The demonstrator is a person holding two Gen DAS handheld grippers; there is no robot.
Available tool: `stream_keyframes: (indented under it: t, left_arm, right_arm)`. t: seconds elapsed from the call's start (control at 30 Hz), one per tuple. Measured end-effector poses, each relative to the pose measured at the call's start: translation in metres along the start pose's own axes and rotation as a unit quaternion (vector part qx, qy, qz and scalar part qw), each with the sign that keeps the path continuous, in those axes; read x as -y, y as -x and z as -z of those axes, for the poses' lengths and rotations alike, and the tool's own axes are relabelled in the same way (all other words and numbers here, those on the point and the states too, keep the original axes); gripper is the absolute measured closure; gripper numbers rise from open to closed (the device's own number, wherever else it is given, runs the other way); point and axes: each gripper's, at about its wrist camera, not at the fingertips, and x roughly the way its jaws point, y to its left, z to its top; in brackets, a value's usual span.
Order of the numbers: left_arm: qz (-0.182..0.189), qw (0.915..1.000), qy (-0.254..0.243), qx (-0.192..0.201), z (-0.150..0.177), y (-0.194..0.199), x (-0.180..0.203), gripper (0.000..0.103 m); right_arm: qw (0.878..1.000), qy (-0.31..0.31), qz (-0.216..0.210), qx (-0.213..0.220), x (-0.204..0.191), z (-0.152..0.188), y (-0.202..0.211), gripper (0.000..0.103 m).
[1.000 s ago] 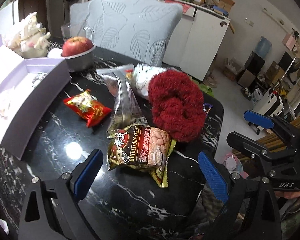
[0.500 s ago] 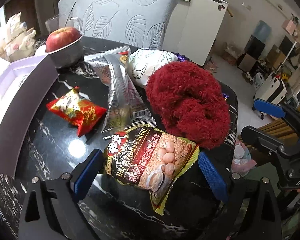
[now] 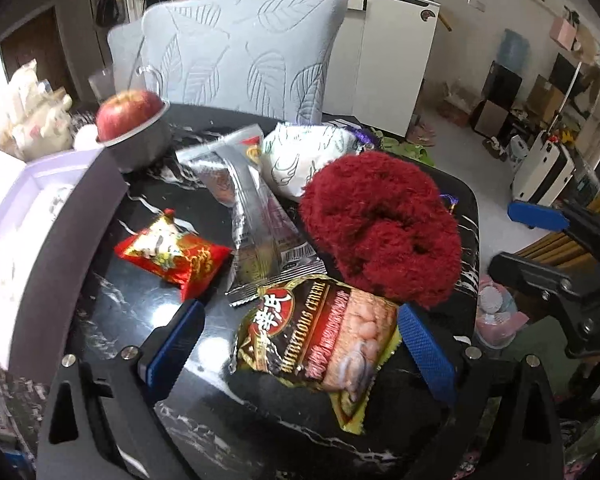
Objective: Organize soft objects
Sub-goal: 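Grasp the red-and-yellow cereal bag with the left tool and lift it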
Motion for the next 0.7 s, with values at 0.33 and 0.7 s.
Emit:
stream_keyframes:
  t: [0.33,0.7]
  left_arm:
    - [0.078,0.9950,0.025,-0.057,0.001,-0.029,-0.008,0.004]
    - [0.025,0.9981,-0.039,-0.042,0.004,-0.031,0.012,0.005]
  right_arm:
    - [1.000,-0.006,0.001,-0.006,0.000,0.002,-0.002,0.017]
    - [1.000,-0.007,0.002,-0.008,0.002,0.003,-0.004,0.017]
